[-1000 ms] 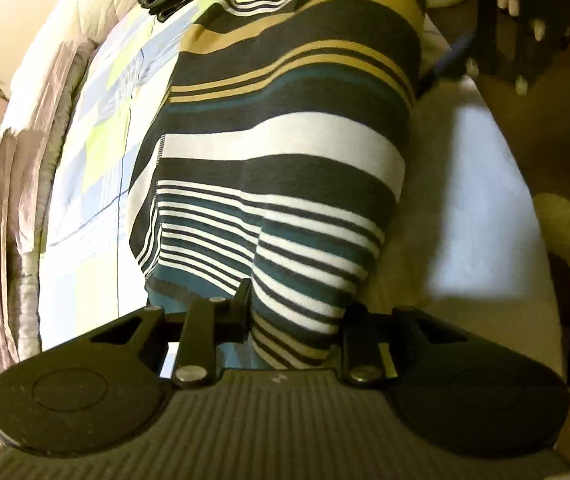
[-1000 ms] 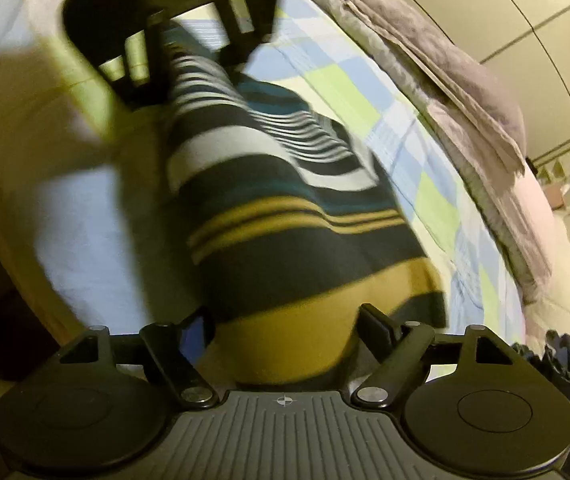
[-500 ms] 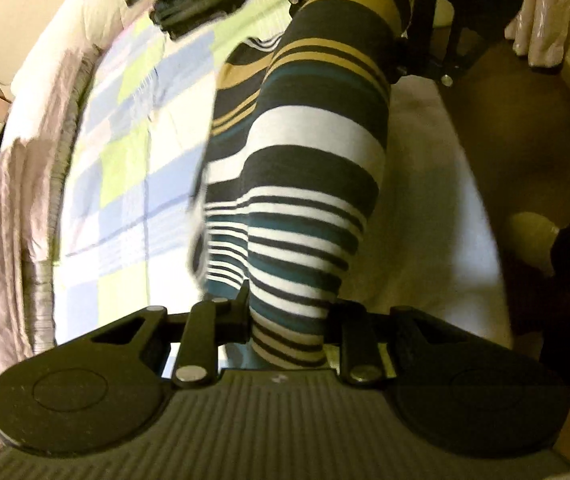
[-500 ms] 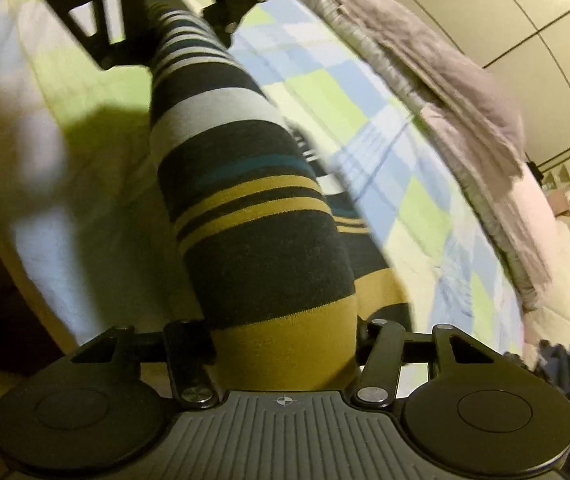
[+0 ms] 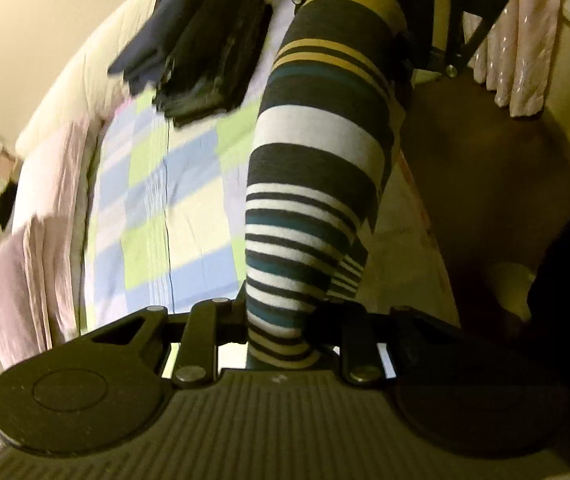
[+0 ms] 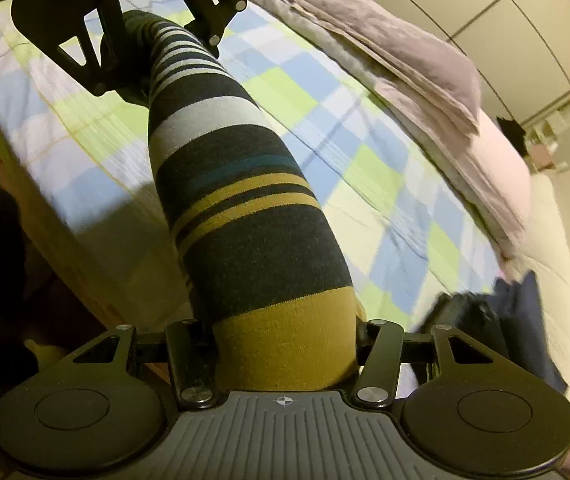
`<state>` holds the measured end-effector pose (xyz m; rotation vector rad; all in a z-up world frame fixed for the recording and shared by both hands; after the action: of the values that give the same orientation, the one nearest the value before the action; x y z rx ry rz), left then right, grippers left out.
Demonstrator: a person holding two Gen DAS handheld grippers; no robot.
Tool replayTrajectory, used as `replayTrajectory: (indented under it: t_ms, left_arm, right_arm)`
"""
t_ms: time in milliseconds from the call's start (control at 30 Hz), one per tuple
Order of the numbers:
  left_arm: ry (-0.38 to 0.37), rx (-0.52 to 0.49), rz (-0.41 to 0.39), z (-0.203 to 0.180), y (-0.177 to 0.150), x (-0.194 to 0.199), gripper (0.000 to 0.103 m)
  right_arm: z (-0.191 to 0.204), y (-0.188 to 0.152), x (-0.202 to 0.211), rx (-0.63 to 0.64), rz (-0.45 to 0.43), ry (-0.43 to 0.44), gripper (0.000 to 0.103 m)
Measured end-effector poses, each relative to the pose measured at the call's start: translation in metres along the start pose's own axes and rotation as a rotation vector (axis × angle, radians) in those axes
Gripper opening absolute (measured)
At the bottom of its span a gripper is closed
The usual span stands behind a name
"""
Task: Fold clothes
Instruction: 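Lift the sweater with both tools and carry it over the dark clothes stack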
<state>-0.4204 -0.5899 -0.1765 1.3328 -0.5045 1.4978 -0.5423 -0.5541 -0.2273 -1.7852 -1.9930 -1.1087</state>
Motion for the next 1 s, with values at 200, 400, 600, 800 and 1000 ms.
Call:
replayTrajectory:
  t_ms: [200, 400, 600, 800, 1000]
  left_arm:
    - [0.074, -0.109, -0.111, 0.050, 0.057, 0.006, 0.020]
    - [0.207, -0.197, -0.259, 0.124, 0.122, 0.034, 0.020]
    - [0.329, -0.261, -0.354, 0.205, 0.201, 0.054, 0.020]
    - [0.438, -0.260, -0.368, 0.285, 0.283, 0.037, 0.021]
    - [0.516, -0.188, -0.278, 0.347, 0.364, -0.022, 0.021]
  right_arm:
    - [-0.061, -0.017, 0.009, -0.048, 0.052, -0.112, 0.052]
    - [-0.156, -0.017, 0.019, -0.093, 0.074, -0.295, 0.052]
    - [-0.267, -0.017, 0.021, -0.088, 0.045, -0.467, 0.052]
    - [-0.378, -0.039, -0.016, -0.060, -0.024, -0.558, 0.052]
    - [-0.476, -0.090, -0.078, 0.033, -0.144, -0.550, 0.052]
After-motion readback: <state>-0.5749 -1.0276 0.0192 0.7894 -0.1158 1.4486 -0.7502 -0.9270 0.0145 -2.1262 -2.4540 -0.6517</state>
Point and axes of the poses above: each gripper's, at about its wrist camera, not at the fingertips, and x roughly against the way its jaws point, z to its left, y to its top, the point moved 10 cm from there along -x, roughly the way its jaws point, and after that the axes turned 14 degrees about -y, right-handed, at the moved point
